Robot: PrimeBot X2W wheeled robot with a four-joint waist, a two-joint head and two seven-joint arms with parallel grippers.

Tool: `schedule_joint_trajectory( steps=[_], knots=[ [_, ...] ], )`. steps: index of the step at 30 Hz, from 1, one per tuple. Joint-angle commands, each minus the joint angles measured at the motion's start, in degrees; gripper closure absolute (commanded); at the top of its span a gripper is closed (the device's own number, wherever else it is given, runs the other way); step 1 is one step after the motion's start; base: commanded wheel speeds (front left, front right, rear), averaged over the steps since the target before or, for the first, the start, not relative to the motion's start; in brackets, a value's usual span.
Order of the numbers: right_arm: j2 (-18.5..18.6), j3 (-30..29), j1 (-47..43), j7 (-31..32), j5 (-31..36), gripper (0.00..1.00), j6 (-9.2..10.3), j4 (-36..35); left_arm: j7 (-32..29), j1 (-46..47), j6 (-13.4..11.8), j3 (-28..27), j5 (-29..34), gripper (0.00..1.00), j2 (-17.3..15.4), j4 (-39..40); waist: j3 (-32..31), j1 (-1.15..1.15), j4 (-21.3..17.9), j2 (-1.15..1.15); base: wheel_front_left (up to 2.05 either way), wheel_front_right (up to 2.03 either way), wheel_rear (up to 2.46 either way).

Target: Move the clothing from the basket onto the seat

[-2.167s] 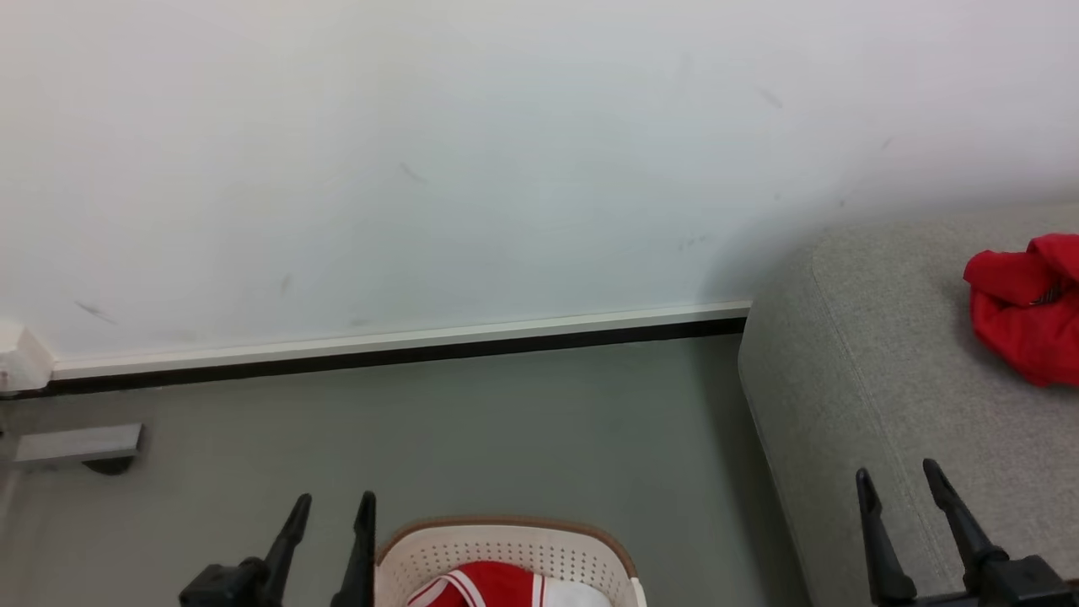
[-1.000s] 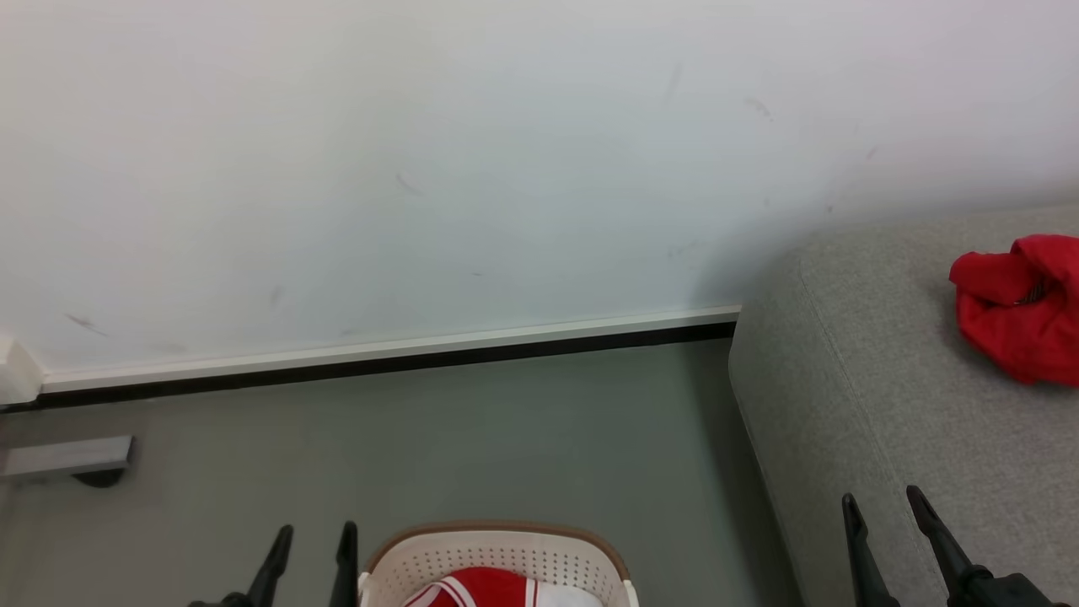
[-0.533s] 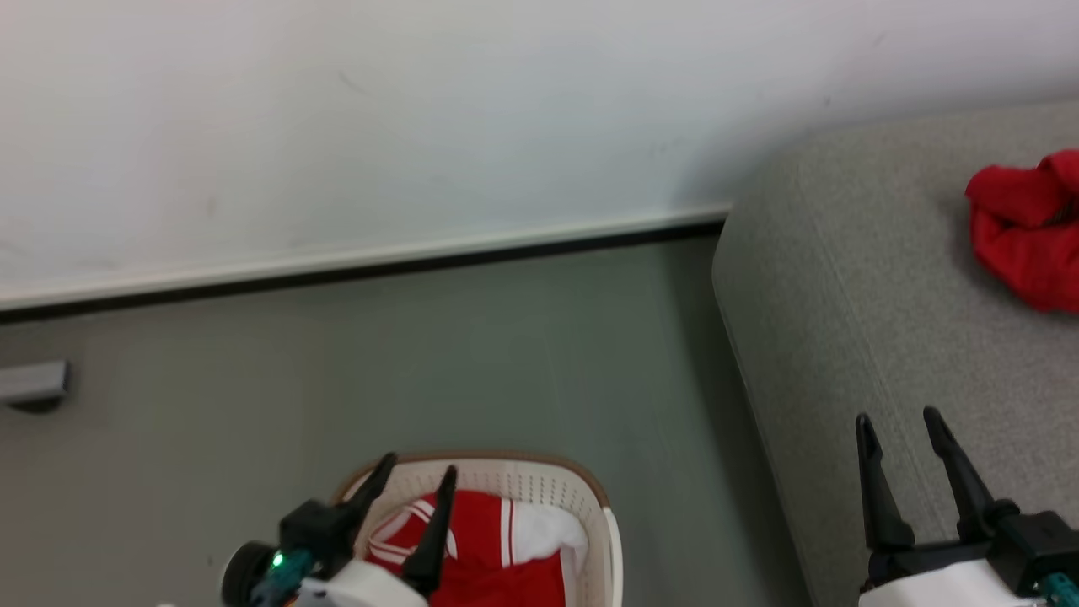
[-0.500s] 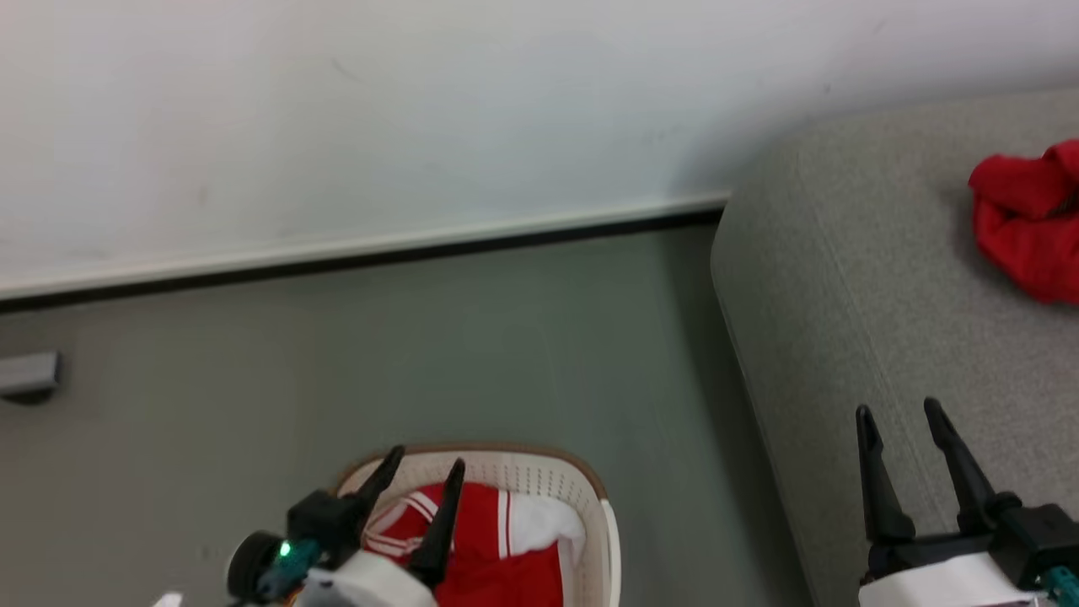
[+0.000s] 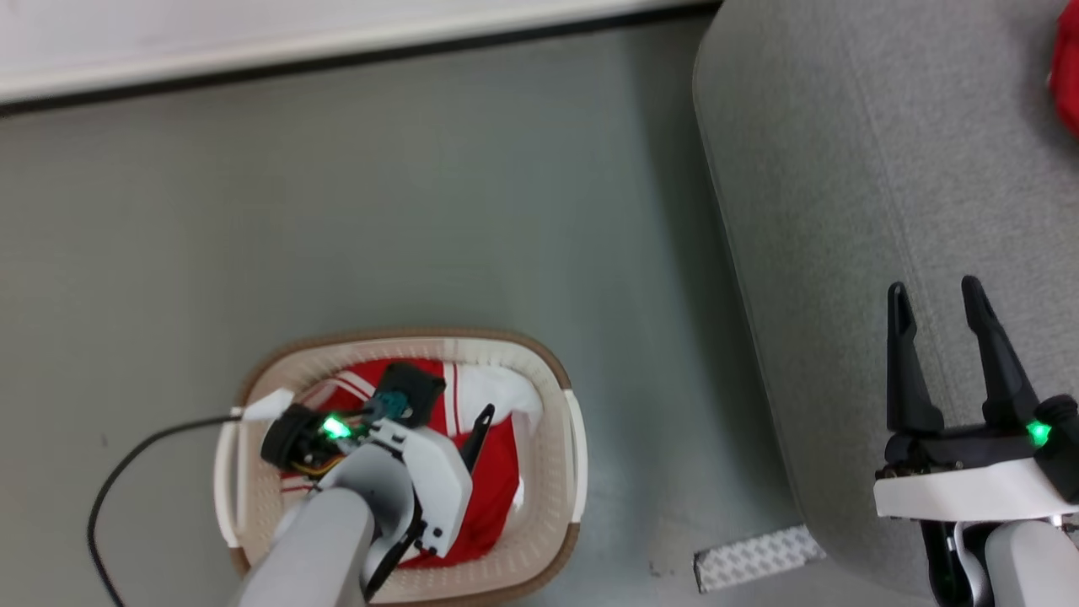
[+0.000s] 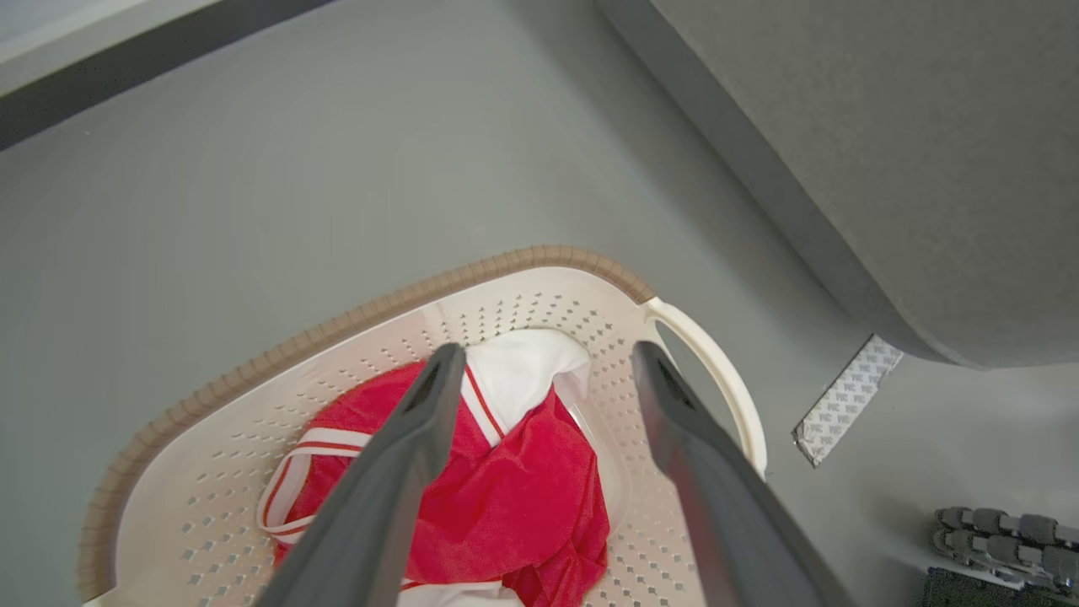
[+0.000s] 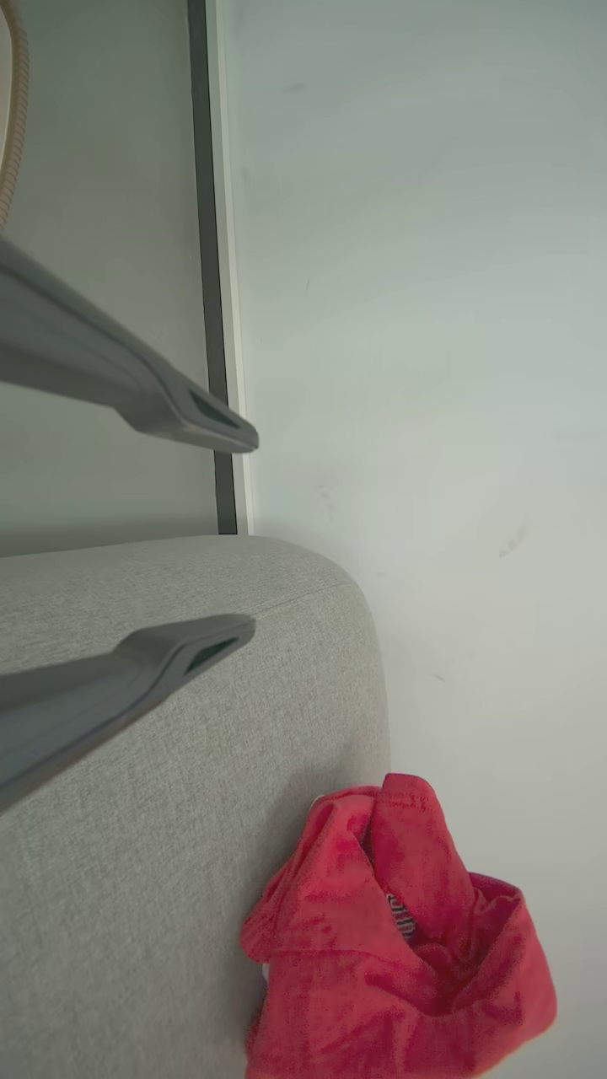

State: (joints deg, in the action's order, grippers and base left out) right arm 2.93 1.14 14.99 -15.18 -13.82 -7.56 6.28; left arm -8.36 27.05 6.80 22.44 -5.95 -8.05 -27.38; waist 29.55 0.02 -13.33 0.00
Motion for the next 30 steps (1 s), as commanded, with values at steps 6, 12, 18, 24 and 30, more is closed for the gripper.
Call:
schedule_joint_trajectory(
  steps=[6, 12, 18, 24, 30],
  knots=[
    [0.0, -0.1, 3.5, 0.1, -1.6, 0.00, 0.14, -1.3, -5.1, 7.5, 0.6, 3.1, 0.5, 0.00, -1.2, -9.6, 10.3, -0.02, -2.7, 0.00, 0.00, 0.00, 0.00],
    [0.0, -0.8, 5.1, 0.1, -2.0, 0.00, 0.14, -2.0, -6.5, 11.7, 0.6, 4.5, -0.5, 0.00, -1.2, -18.0, 13.9, -0.02, -3.4, 0.00, 0.00, 0.00, 0.00],
    [0.0, -1.7, 6.2, 0.1, -2.4, 0.00, 0.14, -2.9, -3.9, 15.4, 0.6, 4.7, -0.8, 0.00, -0.4, -23.6, 17.6, -0.02, -3.9, 0.00, 0.00, 0.00, 0.00],
    [0.0, -2.0, 6.7, 0.1, -2.4, 0.00, 0.14, -3.7, -1.8, 19.2, 0.6, 5.5, -1.0, 0.00, -0.2, -27.7, 21.5, -0.02, -4.2, 0.00, 0.00, 0.00, 0.00],
    [-0.1, -1.8, 6.7, 0.1, -2.6, 0.00, 0.14, -4.2, 1.0, 22.1, 0.7, 6.3, -1.1, 0.00, -0.5, -31.0, 24.6, -0.02, -4.5, 0.00, 0.00, 0.00, 0.00]
  ],
)
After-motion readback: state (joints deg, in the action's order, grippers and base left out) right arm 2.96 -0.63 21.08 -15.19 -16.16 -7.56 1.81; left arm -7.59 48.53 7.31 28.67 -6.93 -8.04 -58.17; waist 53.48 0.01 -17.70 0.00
